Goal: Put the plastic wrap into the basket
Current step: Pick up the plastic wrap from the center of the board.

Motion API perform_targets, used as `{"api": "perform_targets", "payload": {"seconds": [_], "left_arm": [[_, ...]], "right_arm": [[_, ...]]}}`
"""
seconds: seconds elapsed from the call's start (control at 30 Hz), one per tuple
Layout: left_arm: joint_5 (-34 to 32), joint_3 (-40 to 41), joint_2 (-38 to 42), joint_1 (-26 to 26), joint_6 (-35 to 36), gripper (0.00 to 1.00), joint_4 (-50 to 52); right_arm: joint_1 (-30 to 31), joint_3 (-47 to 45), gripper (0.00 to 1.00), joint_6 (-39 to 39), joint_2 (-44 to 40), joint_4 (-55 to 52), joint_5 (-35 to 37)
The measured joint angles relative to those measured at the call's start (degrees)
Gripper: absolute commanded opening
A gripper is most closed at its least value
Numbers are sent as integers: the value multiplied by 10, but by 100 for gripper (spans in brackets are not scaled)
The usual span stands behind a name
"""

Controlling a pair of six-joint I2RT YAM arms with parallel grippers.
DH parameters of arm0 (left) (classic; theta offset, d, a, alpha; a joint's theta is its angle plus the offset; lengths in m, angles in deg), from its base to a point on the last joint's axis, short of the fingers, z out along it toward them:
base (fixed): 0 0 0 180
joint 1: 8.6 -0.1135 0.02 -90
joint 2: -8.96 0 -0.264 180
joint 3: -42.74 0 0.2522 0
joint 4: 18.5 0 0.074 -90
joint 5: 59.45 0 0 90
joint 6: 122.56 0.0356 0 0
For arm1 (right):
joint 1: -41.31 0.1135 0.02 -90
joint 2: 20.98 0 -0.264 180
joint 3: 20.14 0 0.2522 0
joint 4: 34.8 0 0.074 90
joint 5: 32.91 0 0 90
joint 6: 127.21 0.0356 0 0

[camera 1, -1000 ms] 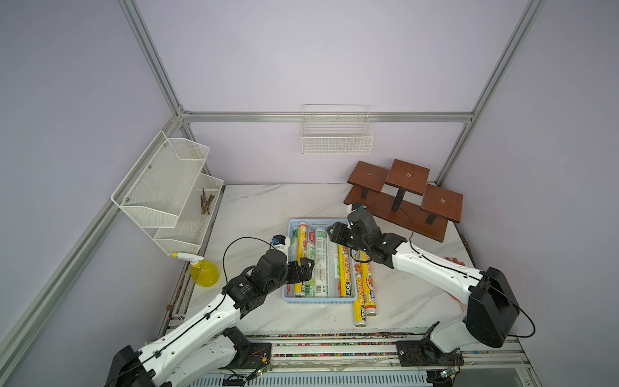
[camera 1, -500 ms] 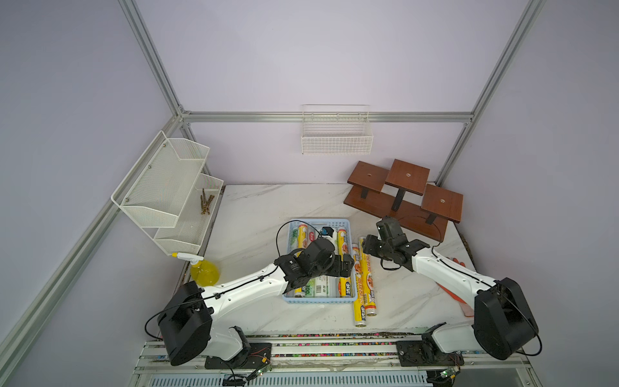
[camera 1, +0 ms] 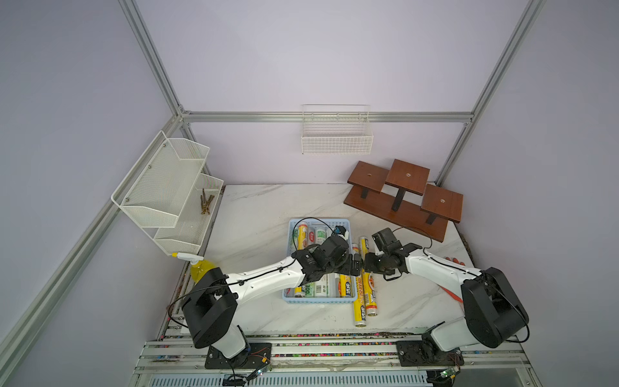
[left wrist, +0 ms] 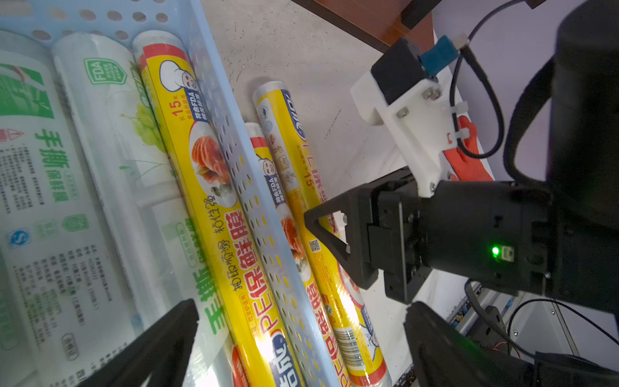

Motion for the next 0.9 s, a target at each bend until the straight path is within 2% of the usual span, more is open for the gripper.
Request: {"api": "perform_targets", "payload": {"seconds": [0.17,0.6,0.9], "left_arm": [[-5,-10,-9,0,4,100,4],[-4,-13,-15,0,9,100,3],[-4,-10,-15,4,8,100,2]], "right_arm": [[2,-5,55,-8,6,-2,-5],[14,-4,61,-21,18,-51,38],[38,9,57,-23,41,-74,65]]}}
